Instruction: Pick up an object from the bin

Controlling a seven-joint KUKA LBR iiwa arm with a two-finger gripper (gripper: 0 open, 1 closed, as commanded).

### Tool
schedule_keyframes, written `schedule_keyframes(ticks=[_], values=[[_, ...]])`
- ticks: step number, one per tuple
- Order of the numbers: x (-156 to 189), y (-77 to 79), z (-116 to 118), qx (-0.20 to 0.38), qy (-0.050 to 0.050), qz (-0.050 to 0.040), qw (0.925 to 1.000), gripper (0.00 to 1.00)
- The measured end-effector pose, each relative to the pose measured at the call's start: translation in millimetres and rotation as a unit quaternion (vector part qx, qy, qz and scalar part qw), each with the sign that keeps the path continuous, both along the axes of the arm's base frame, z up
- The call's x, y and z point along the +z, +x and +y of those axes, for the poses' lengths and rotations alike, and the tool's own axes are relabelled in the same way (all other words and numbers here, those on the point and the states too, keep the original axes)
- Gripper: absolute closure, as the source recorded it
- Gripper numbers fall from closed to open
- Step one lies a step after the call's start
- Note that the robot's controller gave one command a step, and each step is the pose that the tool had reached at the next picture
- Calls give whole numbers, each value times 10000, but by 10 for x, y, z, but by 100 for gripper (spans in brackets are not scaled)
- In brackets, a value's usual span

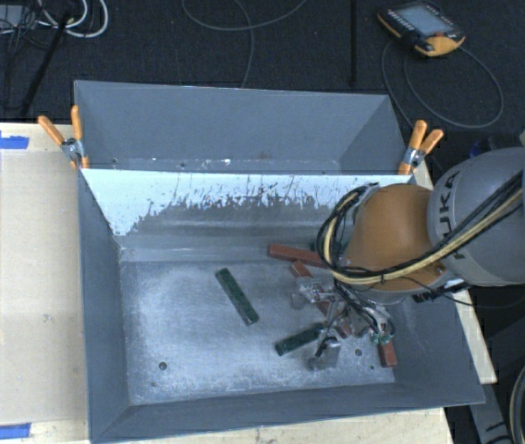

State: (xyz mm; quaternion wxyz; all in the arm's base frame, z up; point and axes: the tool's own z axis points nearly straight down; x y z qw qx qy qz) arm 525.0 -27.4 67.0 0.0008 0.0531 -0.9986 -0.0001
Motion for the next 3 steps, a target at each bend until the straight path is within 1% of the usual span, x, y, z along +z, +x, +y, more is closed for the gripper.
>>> schedule_keyframes(ticks=[1, 2, 3], values=[[25, 53, 48, 895, 2, -10, 9960, 0], [0, 6, 10, 0, 5, -2, 10000, 0], [24, 54, 50, 889, 0, -3, 9960, 100]])
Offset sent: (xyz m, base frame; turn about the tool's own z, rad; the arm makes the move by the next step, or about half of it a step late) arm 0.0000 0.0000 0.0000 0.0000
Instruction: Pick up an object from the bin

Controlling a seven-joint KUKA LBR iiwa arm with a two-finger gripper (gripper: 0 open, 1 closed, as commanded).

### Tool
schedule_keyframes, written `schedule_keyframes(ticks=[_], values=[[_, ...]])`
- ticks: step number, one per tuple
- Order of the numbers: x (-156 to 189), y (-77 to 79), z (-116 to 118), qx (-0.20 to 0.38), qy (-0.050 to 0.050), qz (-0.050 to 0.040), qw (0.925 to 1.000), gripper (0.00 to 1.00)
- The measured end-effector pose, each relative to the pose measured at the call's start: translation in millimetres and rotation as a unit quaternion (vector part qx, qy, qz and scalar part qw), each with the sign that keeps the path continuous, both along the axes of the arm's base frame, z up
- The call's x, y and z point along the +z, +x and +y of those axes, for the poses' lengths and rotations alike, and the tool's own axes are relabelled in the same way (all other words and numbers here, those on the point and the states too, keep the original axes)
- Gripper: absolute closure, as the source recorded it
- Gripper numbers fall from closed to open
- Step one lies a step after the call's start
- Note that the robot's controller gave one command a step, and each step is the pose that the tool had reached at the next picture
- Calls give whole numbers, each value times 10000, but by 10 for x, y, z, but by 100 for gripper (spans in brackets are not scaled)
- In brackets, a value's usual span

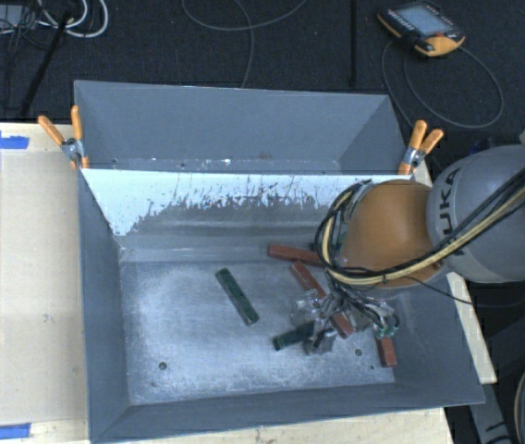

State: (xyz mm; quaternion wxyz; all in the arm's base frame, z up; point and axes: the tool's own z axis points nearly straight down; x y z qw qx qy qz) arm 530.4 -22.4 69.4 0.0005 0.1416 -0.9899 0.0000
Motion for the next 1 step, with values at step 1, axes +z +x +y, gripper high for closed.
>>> schedule_keyframes(ticks=[1], values=[[0, 0, 0, -1, 0, 0, 10000, 100]])
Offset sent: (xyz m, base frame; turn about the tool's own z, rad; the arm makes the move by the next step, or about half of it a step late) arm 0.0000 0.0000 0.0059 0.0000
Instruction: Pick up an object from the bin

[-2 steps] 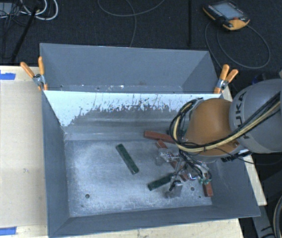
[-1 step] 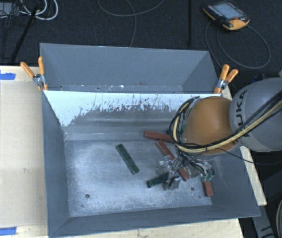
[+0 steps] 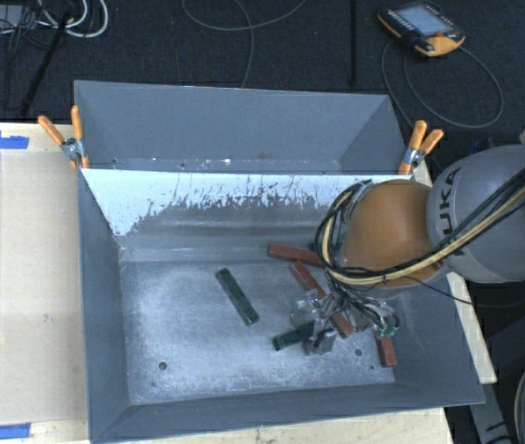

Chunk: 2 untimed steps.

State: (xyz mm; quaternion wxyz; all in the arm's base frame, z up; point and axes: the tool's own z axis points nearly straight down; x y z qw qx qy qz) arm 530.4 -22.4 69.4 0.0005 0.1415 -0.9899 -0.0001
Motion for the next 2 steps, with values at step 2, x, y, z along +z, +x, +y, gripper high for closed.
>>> schedule_keyframes(ticks=[2], values=[[57, -12, 1, -4, 1, 17, 10000, 100]])
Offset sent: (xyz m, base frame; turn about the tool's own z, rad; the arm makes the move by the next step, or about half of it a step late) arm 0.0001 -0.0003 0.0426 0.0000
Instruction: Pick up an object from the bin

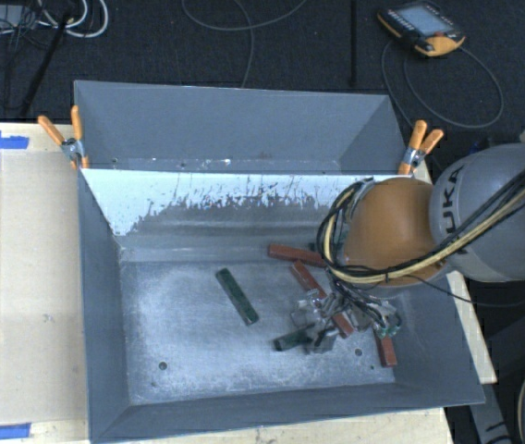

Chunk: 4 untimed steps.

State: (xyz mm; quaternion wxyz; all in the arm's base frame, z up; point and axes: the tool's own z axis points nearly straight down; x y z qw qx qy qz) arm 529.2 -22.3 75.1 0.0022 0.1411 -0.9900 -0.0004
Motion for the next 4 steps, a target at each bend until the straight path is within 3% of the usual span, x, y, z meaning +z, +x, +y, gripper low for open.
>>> schedule_keyframes(ticks=[1, 3, 4], values=[[164, -17, 6, 0, 4, 29, 10000, 100], [498, 9, 11, -2, 1, -40, 10000, 100], [559, 1, 14, -4, 1, -25, 10000, 100]])
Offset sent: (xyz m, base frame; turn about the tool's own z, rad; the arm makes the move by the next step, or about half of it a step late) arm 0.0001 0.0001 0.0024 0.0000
